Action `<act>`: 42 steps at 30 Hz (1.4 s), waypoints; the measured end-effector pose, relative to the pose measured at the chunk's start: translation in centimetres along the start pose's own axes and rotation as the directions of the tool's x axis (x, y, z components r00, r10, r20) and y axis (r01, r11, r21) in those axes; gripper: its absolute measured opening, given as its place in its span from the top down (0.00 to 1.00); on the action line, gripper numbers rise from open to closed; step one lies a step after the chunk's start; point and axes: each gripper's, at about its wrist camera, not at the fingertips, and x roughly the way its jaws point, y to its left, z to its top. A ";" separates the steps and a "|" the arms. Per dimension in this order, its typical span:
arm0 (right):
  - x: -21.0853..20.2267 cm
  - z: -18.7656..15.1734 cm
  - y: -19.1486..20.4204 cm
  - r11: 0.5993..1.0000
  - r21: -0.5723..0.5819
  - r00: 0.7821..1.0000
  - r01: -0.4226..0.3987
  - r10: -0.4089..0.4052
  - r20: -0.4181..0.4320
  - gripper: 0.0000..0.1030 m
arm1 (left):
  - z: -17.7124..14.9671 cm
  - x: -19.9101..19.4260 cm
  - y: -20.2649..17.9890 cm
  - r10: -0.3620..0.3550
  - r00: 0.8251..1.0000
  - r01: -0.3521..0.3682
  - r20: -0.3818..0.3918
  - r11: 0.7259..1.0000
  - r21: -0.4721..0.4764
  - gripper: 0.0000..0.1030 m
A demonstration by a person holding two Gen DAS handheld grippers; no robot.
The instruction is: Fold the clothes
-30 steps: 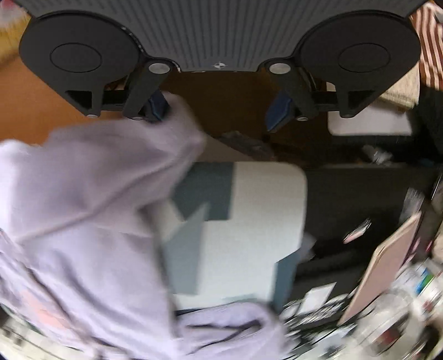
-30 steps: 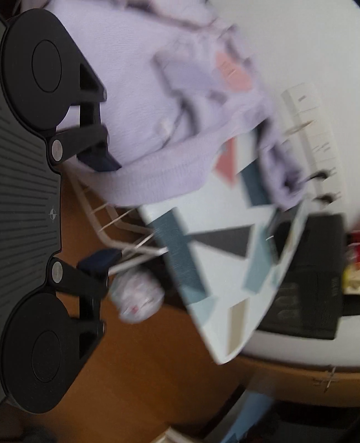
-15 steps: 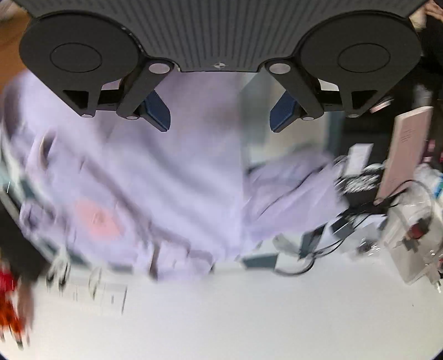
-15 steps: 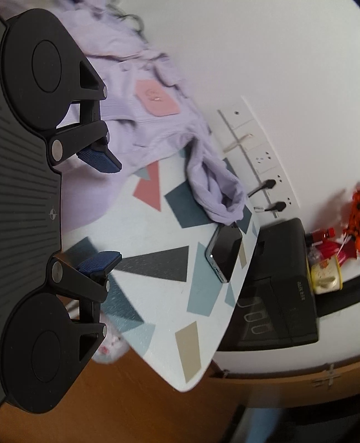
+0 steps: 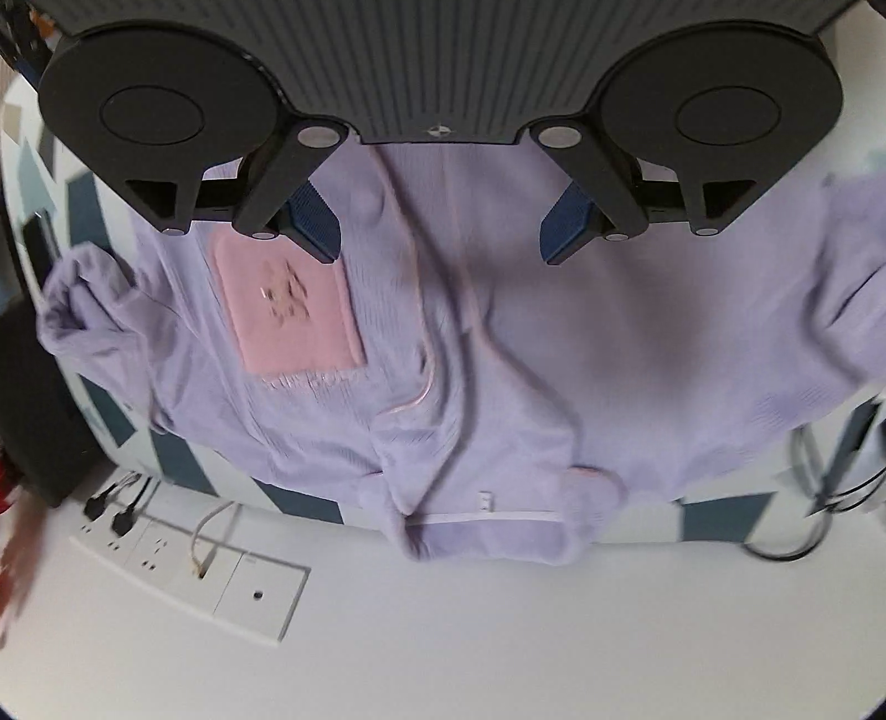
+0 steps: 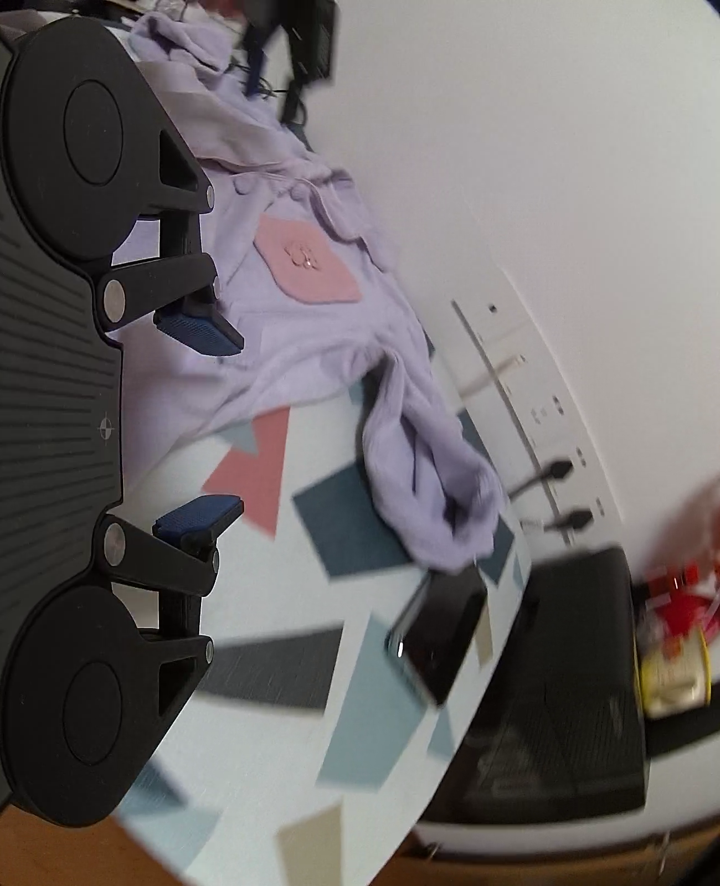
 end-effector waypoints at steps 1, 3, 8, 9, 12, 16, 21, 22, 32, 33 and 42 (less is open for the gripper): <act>0.8 0.2 0.4 1.000 -0.011 1.000 0.000 0.000 -0.009 0.48 | 0.5 1.1 -0.4 0.005 1.000 -0.005 -0.003 1.000 0.008 0.22; 2.4 0.5 1.1 0.999 -0.036 0.999 0.010 -0.011 -0.031 0.48 | 1.4 3.0 -0.9 0.007 1.000 -0.007 -0.016 1.000 0.021 0.22; 4.6 -0.2 2.0 0.996 -0.031 0.993 0.078 -0.081 -0.088 0.56 | 2.4 6.0 -1.4 -0.003 0.999 0.007 -0.045 0.996 0.084 0.38; 4.6 -0.4 2.2 0.997 -0.020 0.992 0.080 -0.081 -0.095 0.71 | 2.5 6.3 -1.4 -0.009 0.999 0.013 -0.050 0.996 0.091 0.47; 3.1 -0.9 3.3 0.992 -0.029 0.991 0.121 -0.122 -0.051 0.94 | 2.7 6.4 -0.6 -0.022 0.998 0.029 -0.061 0.993 0.117 0.84; -1.2 -1.5 5.3 0.991 -0.029 0.987 0.131 -0.127 0.093 0.95 | 3.4 5.0 1.2 -0.133 0.987 0.145 -0.087 0.979 0.145 0.91; -6.7 -4.5 7.6 0.992 -0.008 0.981 0.124 -0.121 0.149 0.95 | 4.5 4.4 1.9 -0.188 0.974 0.212 -0.130 0.955 0.206 0.91; -7.4 -5.6 8.0 0.992 0.006 0.982 0.128 -0.128 0.136 0.95 | 4.5 4.7 1.8 -0.187 0.973 0.214 -0.137 0.953 0.215 0.90; -7.8 -16.9 8.7 0.936 0.231 0.964 0.267 -0.255 -0.079 0.86 | 3.8 6.7 1.1 -0.199 0.957 0.252 -0.211 0.930 0.266 0.41; -7.7 -17.3 8.6 0.926 0.261 0.962 0.273 -0.258 -0.094 0.76 | 3.6 6.7 1.0 -0.200 0.955 0.256 -0.217 0.928 0.272 0.40; -9.3 -17.9 9.4 0.905 0.290 0.950 0.313 -0.298 -0.095 0.67 | 1.1 4.1 1.3 -0.258 0.917 0.338 -0.303 0.907 0.251 0.37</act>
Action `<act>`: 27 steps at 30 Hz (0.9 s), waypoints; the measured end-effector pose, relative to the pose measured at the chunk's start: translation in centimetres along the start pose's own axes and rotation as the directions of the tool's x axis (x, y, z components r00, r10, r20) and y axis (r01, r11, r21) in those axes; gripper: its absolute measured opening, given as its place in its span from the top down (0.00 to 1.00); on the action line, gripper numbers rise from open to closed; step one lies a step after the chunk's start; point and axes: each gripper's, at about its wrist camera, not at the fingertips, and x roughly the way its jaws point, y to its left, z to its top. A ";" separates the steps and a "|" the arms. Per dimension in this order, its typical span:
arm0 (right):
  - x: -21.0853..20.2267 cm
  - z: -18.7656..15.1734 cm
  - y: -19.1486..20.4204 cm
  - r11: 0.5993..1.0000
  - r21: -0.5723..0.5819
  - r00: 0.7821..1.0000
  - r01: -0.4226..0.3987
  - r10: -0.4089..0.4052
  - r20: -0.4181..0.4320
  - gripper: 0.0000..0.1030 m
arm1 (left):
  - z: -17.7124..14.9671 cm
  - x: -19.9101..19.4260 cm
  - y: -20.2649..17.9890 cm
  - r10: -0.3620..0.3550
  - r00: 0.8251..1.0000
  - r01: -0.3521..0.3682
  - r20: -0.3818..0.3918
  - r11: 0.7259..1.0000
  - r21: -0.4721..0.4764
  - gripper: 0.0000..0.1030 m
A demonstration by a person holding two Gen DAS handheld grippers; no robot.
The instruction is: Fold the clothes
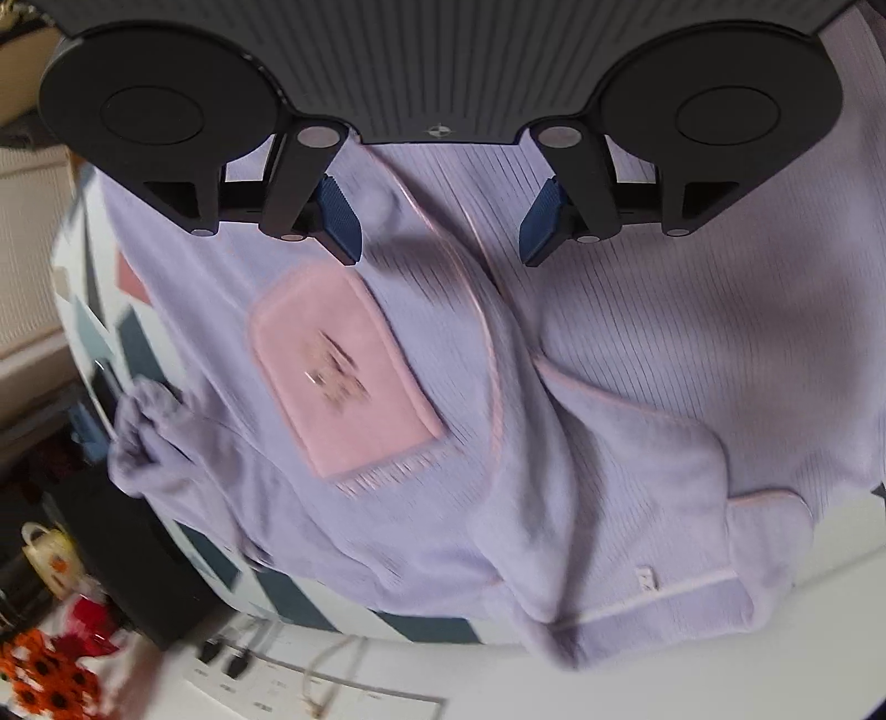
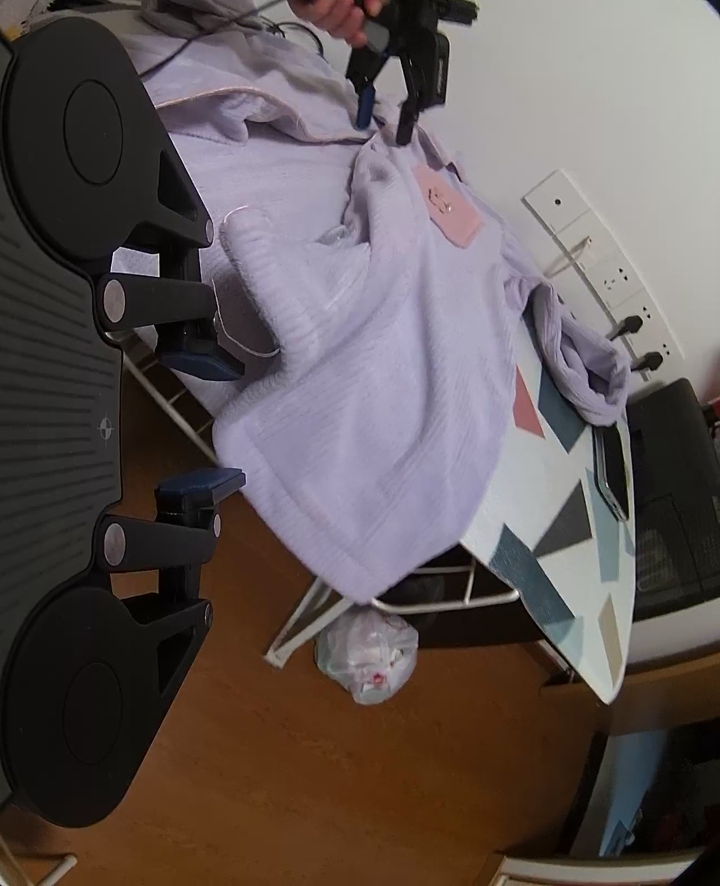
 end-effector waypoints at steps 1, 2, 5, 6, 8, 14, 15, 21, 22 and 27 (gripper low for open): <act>-0.2 0.1 0.1 1.000 -0.003 1.000 0.004 -0.004 -0.001 0.67 | -0.7 -0.6 -0.6 0.011 1.000 -0.012 0.003 0.999 0.031 0.37; -0.3 0.1 0.1 1.000 -0.006 1.000 0.007 -0.007 -0.003 0.66 | -1.4 -1.3 -1.1 0.010 1.000 -0.011 0.010 0.998 0.062 0.37; -0.8 0.2 0.2 1.000 -0.008 1.000 0.005 -0.005 -0.019 0.66 | -3.6 -3.1 -3.1 -0.025 1.000 0.021 0.018 0.983 0.181 0.37; -0.9 0.3 0.3 1.000 -0.006 1.000 0.003 -0.003 -0.024 0.65 | -4.4 -3.4 -4.0 -0.031 0.999 0.026 0.018 0.969 0.247 0.37; -1.1 0.4 0.5 1.000 0.001 0.999 0.004 -0.004 -0.032 0.64 | -6.4 -3.6 -6.1 -0.015 1.000 0.007 0.017 0.914 0.407 0.37; -2.6 1.0 0.5 0.995 0.085 0.999 -0.049 0.051 -0.015 0.61 | -11.6 -1.9 -8.9 0.076 0.997 -0.034 -0.034 0.748 0.663 0.50; -2.8 1.1 0.5 0.992 0.103 0.997 -0.074 0.076 -0.015 0.58 | -12.2 -1.7 -8.7 0.099 0.994 -0.046 -0.042 0.741 0.669 0.51; -2.8 0.7 0.3 0.944 0.234 0.969 -0.234 0.245 -0.022 0.49 | -13.5 -2.5 -5.2 0.172 0.981 -0.076 -0.090 0.766 0.638 0.53; -2.6 0.5 0.1 0.933 0.258 0.964 -0.252 0.265 -0.017 0.49 | -13.4 -2.6 -4.7 0.172 0.980 -0.072 -0.099 0.774 0.629 0.52; -1.6 -0.1 -0.8 0.865 0.393 0.945 -0.312 0.325 0.033 0.48 | -12.6 -3.2 -3.2 0.160 0.977 -0.050 -0.140 0.812 0.582 0.49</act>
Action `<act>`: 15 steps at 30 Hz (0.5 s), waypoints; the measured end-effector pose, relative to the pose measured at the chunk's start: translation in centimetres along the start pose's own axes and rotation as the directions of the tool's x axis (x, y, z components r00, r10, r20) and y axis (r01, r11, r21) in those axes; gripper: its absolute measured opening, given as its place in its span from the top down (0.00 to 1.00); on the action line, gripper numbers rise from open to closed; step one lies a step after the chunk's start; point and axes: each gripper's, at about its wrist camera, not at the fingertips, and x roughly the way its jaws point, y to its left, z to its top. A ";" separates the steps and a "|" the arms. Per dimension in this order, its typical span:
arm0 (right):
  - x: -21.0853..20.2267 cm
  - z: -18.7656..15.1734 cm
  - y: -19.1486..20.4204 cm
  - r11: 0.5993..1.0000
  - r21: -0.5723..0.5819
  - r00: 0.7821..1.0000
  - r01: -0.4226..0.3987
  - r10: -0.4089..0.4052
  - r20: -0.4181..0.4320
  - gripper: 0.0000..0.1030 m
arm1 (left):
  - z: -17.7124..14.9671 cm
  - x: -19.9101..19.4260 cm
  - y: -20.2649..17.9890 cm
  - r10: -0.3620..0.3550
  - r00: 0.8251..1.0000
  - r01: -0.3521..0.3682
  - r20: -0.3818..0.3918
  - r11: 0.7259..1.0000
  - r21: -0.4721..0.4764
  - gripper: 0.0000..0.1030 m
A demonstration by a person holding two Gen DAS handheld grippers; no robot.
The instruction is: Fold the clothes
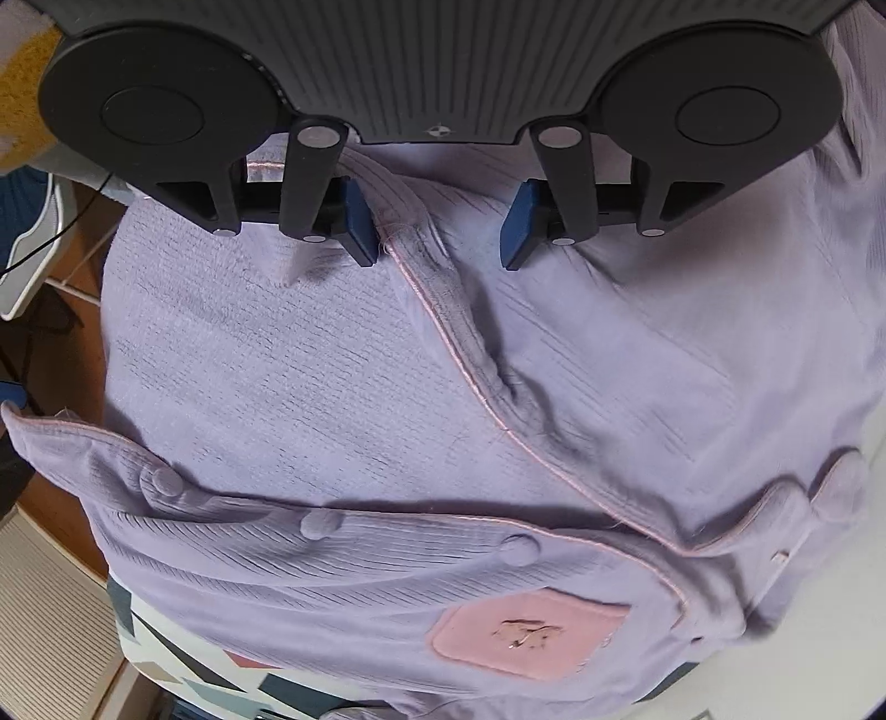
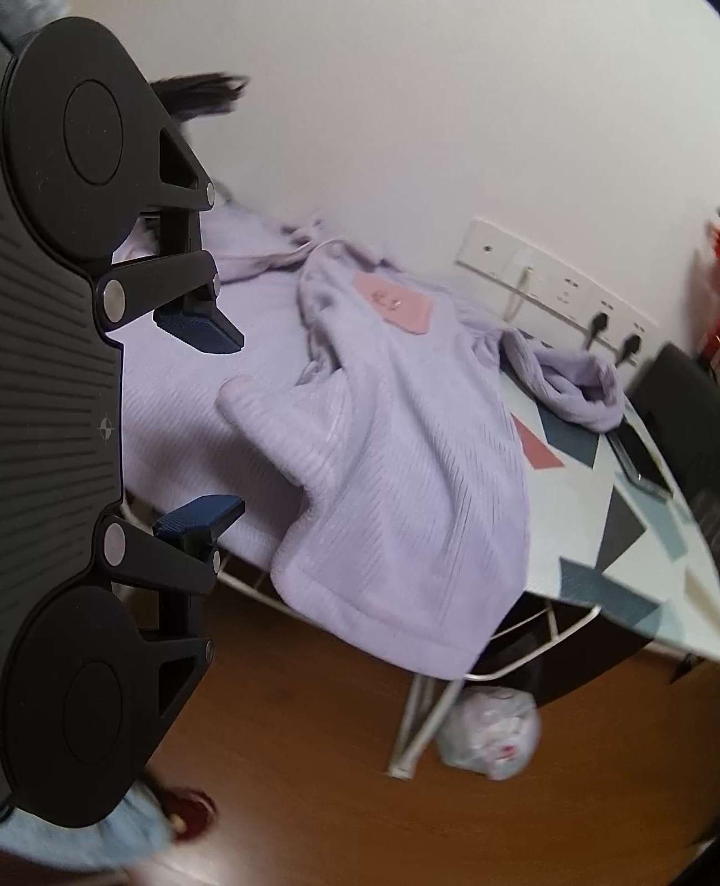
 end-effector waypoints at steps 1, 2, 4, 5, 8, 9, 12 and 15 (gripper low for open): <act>0.3 0.1 -0.3 1.000 0.021 1.000 -0.004 0.004 0.011 0.48 | 0.3 -0.2 0.2 -0.011 1.000 0.011 0.006 1.000 -0.013 0.47; 0.5 0.2 -0.5 0.999 0.041 1.000 -0.008 0.007 0.021 0.48 | 0.5 -0.5 0.4 -0.021 1.000 0.021 0.012 0.999 -0.027 0.43; 0.9 0.3 -0.9 0.998 0.068 0.999 -0.009 0.006 0.038 0.50 | 1.4 -1.6 1.2 -0.051 0.994 0.058 0.092 0.996 -0.074 0.37; 1.0 0.3 -1.1 0.997 0.081 0.999 -0.009 0.006 0.046 0.53 | 1.8 -2.2 1.6 -0.066 0.988 0.080 0.142 0.992 -0.099 0.33; 1.4 0.6 -1.4 0.994 0.106 0.997 -0.017 0.010 0.071 0.62 | 3.9 -2.6 3.8 -0.098 0.961 0.167 0.259 0.951 -0.259 0.32; 1.5 0.8 -1.5 0.994 0.109 0.997 -0.023 0.015 0.078 0.67 | 4.6 -2.1 4.6 -0.114 0.953 0.205 0.282 0.924 -0.322 0.32; 1.7 1.0 -1.7 0.990 0.133 0.996 -0.043 0.031 0.087 0.80 | 6.1 0.2 6.7 -0.118 0.944 0.257 0.308 0.848 -0.464 0.34; 1.6 1.0 -1.6 0.991 0.128 0.994 -0.051 0.038 0.106 0.87 | 7.2 2.1 8.7 -0.113 0.936 0.295 0.334 0.770 -0.566 0.37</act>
